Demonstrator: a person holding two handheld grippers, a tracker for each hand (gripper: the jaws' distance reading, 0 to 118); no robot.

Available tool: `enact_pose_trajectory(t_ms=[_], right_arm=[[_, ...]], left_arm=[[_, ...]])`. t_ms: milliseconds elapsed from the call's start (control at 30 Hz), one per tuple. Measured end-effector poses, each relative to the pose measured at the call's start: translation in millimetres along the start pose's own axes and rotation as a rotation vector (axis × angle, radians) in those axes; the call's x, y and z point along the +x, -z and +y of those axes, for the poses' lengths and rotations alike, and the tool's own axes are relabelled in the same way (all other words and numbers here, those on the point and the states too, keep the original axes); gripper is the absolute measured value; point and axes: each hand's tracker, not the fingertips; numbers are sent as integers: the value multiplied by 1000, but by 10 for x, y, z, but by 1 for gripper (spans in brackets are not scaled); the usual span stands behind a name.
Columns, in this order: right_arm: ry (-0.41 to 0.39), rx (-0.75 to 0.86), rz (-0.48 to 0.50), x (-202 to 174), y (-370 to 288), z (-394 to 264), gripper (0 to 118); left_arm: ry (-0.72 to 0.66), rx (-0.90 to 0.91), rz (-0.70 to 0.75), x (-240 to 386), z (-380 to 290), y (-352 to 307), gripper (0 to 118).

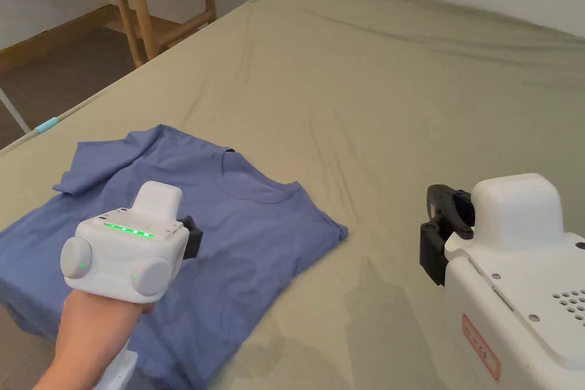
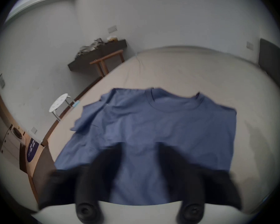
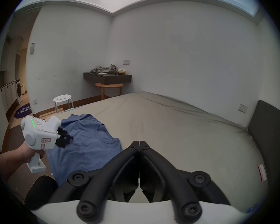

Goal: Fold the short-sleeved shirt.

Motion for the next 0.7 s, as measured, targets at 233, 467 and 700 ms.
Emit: enact_pose_trajectory(t_ms=[233, 467, 700], right_arm=[[11, -45, -47, 228, 129, -126, 1], [20, -80, -48, 305, 233, -260, 2], [18, -82, -37, 258, 207, -283, 2]], left_arm=[[-61, -114, -32, -70, -66, 562, 118], [-167, -238, -151, -173, -105, 806, 118], [-148, -203, -146, -131, -88, 620, 88]])
